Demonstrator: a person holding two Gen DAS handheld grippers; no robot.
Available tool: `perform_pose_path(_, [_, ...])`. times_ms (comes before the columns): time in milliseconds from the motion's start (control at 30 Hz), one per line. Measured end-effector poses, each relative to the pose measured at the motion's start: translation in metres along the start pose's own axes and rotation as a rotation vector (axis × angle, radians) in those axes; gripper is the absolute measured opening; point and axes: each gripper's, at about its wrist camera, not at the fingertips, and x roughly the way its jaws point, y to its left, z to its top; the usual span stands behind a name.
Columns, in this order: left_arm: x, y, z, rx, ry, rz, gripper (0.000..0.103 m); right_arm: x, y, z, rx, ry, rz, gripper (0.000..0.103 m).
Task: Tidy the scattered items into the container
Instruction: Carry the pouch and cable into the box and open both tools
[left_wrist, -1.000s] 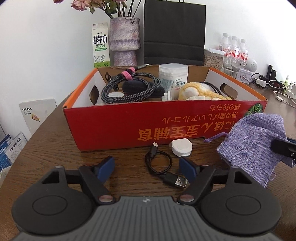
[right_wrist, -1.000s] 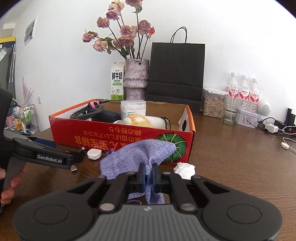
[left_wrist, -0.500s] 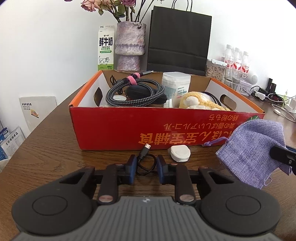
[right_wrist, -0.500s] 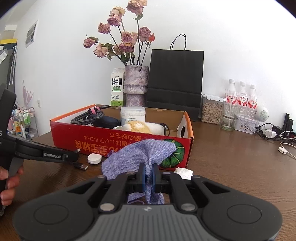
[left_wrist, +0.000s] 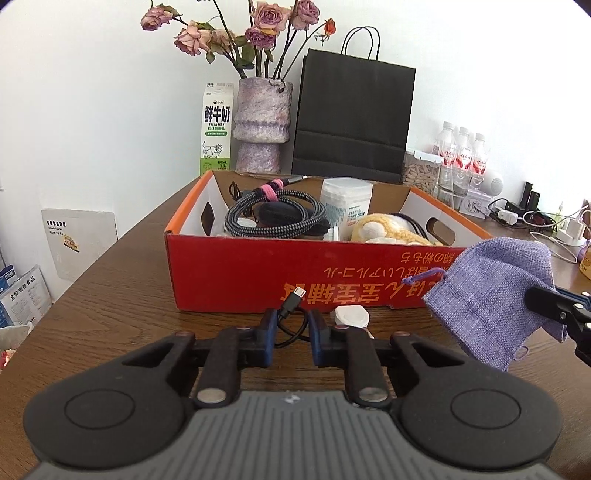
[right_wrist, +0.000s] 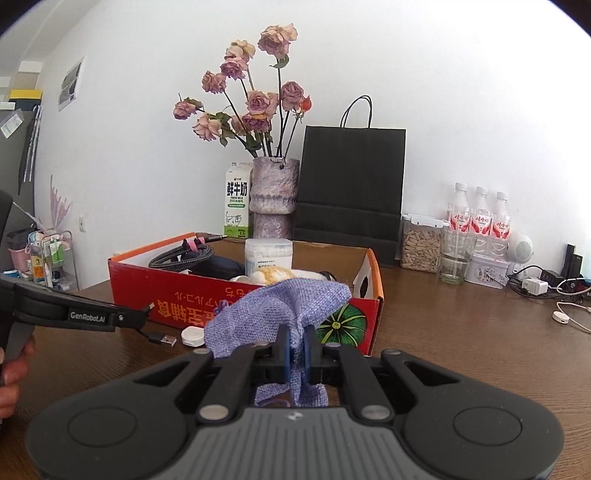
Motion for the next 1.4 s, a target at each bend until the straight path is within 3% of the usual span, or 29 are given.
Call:
perform_pose_path(300, [-0.029,-0.008,0.036,-0.008,-0.145,-0.036,0.019,-0.009,0.001,0.024,0.004,-0.113,0.02,0.006])
perform_pose_path(567, [-0.006,-0.027,0.077,-0.02,-0.232,-0.03,0.019,0.025,-0.005,0.072,0.027,-0.192,0.016,0.006])
perform_pose_path(767, [0.038,-0.037,0.095,-0.046,-0.228,-0.006,0.019,0.074,-0.016,0.089,0.082,-0.161,0.018,0.006])
perform_pose_path(967, [0.084,-0.047,0.097,-0.048,-0.241,0.032,0.019,0.121,-0.031,0.083,0.142,-0.093,0.024,0.006])
perform_pose_path(1100, [0.096,-0.053,0.087,0.029,-0.224,0.052,0.019,0.14,-0.04,0.069,0.174,-0.034,0.009,0.007])
perform_pose_path(1267, [0.094,-0.056,0.083,0.056,-0.217,0.058,0.02,0.148,-0.04,0.062,0.18,-0.006,0.0,0.008])
perform_pose_path(1300, [0.093,-0.057,0.082,0.064,-0.22,0.062,0.021,0.148,-0.039,0.061,0.178,-0.004,0.0,0.009])
perform_pose_path(1400, [0.09,-0.06,0.078,0.087,-0.239,0.086,0.026,0.146,-0.038,0.057,0.183,-0.007,-0.022,0.026])
